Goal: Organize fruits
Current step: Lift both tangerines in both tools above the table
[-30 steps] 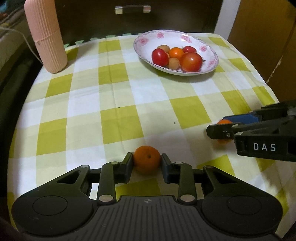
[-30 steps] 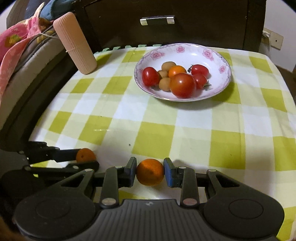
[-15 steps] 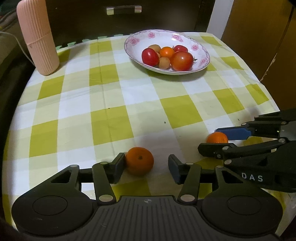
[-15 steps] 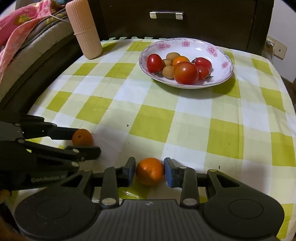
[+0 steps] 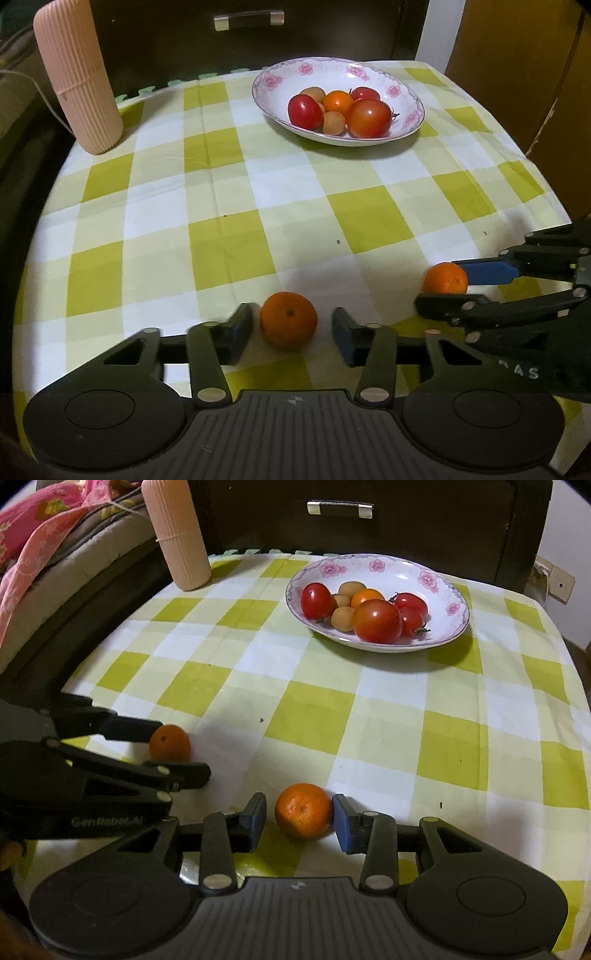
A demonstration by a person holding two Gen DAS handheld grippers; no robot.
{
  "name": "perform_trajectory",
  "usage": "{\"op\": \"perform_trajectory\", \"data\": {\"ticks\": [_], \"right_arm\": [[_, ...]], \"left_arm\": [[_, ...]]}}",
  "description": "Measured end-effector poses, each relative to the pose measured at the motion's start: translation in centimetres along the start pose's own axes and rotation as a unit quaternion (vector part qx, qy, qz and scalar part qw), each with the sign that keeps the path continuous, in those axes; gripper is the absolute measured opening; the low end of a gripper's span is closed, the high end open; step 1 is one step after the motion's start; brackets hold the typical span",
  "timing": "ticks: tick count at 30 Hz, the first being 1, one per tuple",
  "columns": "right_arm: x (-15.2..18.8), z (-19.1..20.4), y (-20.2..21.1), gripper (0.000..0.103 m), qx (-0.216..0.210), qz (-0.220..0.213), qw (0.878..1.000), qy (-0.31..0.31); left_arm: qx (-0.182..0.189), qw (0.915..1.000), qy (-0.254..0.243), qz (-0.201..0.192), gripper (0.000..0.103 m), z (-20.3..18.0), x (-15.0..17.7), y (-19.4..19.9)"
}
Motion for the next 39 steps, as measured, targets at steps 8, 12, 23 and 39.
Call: {"op": "perform_trajectory", "data": {"ticks": [8, 12, 23, 39], "right_arm": [[0.0, 0.1, 0.5, 0.032, -0.001, -0.004, 1.0, -0.006], [-0.5, 0.2, 0.8, 0.031, -0.004, -0.011, 1.0, -0.008], [-2.1, -0.3, 1.5, 0.031, -0.017, -0.031, 0.999, -0.032], [-5.4, -1.8, 2.2, 0.032, -0.019, -0.066, 0.995, -0.067]], "left_arm": [[0.002, 0.9999, 0.012, 0.003, 0.04, 0.5, -0.2, 0.0], [0.005, 0.9999, 0.014, 0.003, 0.04, 0.5, -0.2, 0.1], [0.026, 0.9989, 0.034, -0.019, 0.04, 0.3, -2.2, 0.8], [0.039, 0.9972, 0.04, -0.05, 0.039, -0.5, -6.1, 1.1]]}}
Point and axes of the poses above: each gripper's, at about its wrist camera, not at the fingertips, and y roughly against the way its jaws point, z to its left, x to its underside, the point moved 10 cm from there along -y, roughly the way its jaws point, and after that the axes turned 3 degrees about -x, right-handed, at the moved point
